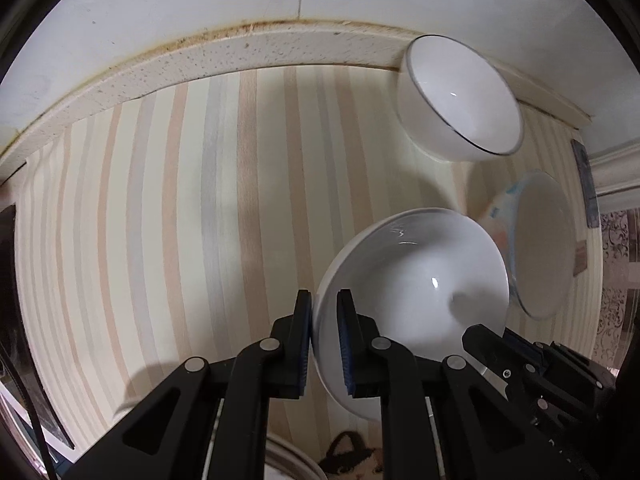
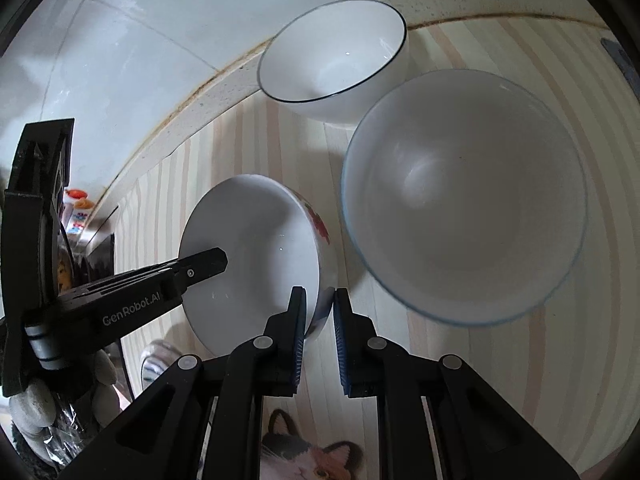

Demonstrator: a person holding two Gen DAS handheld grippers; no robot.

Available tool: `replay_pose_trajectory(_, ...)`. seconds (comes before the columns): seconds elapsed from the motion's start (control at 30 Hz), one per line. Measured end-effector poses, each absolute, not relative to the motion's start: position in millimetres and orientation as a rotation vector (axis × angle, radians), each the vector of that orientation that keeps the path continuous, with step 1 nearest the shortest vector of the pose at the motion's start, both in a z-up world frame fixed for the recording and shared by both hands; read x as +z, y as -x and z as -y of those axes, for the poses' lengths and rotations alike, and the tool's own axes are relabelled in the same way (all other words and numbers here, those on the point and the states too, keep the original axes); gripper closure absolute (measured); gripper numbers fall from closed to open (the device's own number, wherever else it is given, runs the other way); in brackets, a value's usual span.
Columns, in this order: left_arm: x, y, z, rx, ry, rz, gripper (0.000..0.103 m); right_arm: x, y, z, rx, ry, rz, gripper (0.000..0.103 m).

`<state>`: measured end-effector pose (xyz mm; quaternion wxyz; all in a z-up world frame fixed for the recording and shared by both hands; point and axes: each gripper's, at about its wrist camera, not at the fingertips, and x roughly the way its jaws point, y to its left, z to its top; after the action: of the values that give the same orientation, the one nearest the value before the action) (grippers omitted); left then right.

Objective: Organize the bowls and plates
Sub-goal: 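Lift the gripped white bowl and carry it toward the dotted bowl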

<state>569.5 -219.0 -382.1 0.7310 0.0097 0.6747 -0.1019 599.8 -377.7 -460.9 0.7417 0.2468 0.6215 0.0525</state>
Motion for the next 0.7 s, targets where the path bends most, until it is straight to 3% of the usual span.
replay_pose_trajectory(0.4,-340.7,-484.1,248.8,-0.29,-0.057,-1.433,0.092,-419.9,-528.2,386.1,0.159,-0.504,-1.357,0.087)
replay_pose_trajectory(0.7,-368.0,-445.8,264.9,-0.325,-0.034,-1.503,0.092,-419.7,-459.4,417.4,0.155,-0.529,-1.395,0.088)
